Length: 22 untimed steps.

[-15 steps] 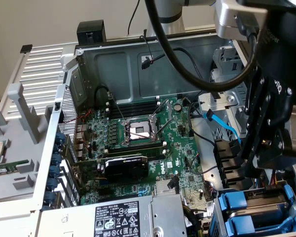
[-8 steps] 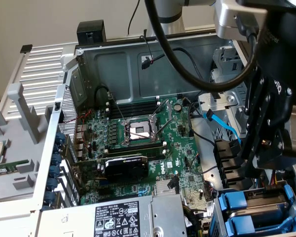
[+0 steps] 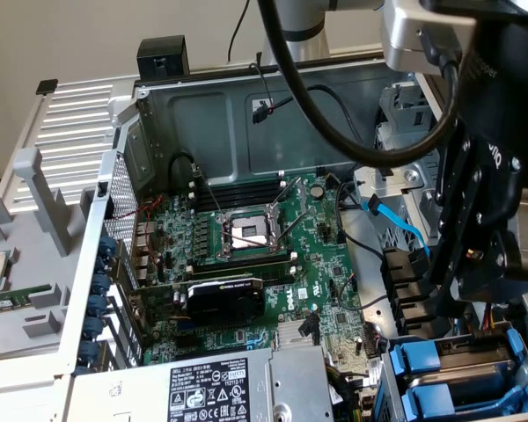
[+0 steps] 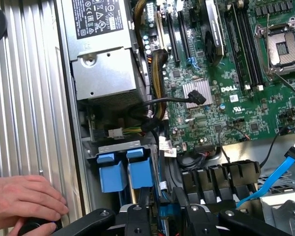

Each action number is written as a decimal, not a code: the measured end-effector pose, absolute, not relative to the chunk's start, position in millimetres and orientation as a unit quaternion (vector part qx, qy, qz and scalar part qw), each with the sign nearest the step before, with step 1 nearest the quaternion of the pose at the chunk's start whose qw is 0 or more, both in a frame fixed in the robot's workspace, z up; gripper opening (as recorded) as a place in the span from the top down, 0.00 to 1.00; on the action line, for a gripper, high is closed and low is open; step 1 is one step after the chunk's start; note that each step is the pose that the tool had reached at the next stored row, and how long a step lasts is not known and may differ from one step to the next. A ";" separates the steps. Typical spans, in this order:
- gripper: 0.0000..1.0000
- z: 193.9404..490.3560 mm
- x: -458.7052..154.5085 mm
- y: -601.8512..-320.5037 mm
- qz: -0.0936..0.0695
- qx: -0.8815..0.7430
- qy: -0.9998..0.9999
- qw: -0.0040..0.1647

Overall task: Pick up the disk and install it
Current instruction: 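Insert the second disk wire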

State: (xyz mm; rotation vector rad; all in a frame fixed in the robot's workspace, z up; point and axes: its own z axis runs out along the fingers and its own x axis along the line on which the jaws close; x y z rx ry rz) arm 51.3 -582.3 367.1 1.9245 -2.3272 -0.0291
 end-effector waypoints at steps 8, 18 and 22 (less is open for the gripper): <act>0.67 366.6 51.0 -582.6 -0.010 0.637 -0.768 0.061; 0.84 366.7 51.1 -584.3 -0.013 0.637 -0.768 0.059; 0.84 367.2 51.2 -584.4 -0.014 0.637 -0.768 0.060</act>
